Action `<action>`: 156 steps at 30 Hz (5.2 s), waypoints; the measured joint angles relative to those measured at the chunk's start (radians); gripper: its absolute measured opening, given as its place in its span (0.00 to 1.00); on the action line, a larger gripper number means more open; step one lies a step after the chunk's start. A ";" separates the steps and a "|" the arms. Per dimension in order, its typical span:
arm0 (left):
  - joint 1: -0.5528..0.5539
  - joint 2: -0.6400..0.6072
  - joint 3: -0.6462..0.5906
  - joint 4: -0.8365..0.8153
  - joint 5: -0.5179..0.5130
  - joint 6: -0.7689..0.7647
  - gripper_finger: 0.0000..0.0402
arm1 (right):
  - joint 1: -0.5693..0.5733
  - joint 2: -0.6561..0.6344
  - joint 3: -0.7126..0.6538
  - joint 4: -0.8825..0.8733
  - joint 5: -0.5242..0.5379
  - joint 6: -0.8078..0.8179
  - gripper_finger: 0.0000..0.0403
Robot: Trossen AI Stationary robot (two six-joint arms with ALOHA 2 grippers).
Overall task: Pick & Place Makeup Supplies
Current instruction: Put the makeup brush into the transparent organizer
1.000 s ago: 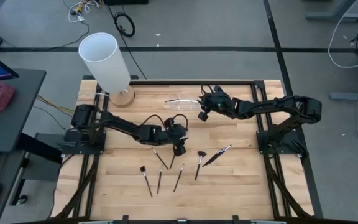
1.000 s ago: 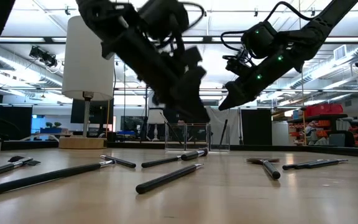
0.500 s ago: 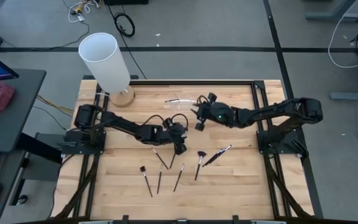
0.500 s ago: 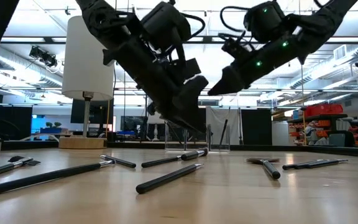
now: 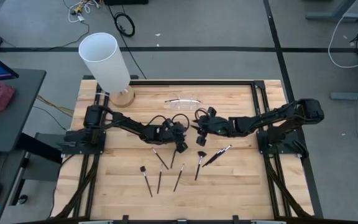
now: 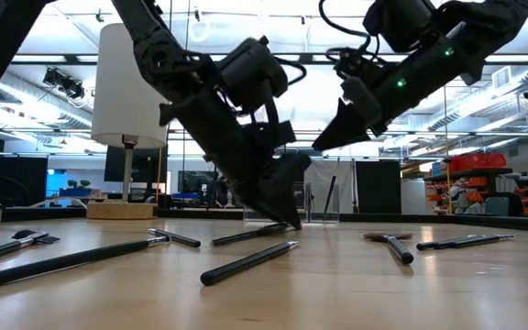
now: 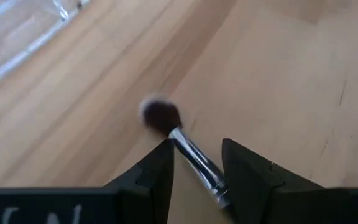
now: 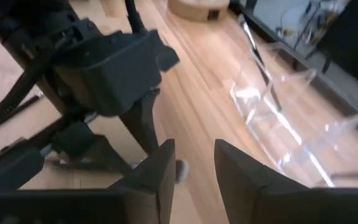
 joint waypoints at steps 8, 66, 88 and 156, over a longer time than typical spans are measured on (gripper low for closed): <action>0.015 0.039 0.002 0.026 0.001 -0.004 0.34 | -0.002 0.006 -0.001 -0.036 0.000 0.058 0.29; -0.031 -0.095 -0.001 -0.047 -0.162 0.133 0.12 | -0.113 0.407 -0.305 1.067 -0.384 0.120 0.48; -0.168 -0.490 0.002 -0.024 -0.432 0.421 0.12 | -0.094 0.113 -0.448 1.198 -0.410 0.006 0.48; -0.127 -0.335 0.000 0.154 -0.385 0.506 0.43 | -0.179 0.089 -0.290 1.023 -0.313 -0.089 0.04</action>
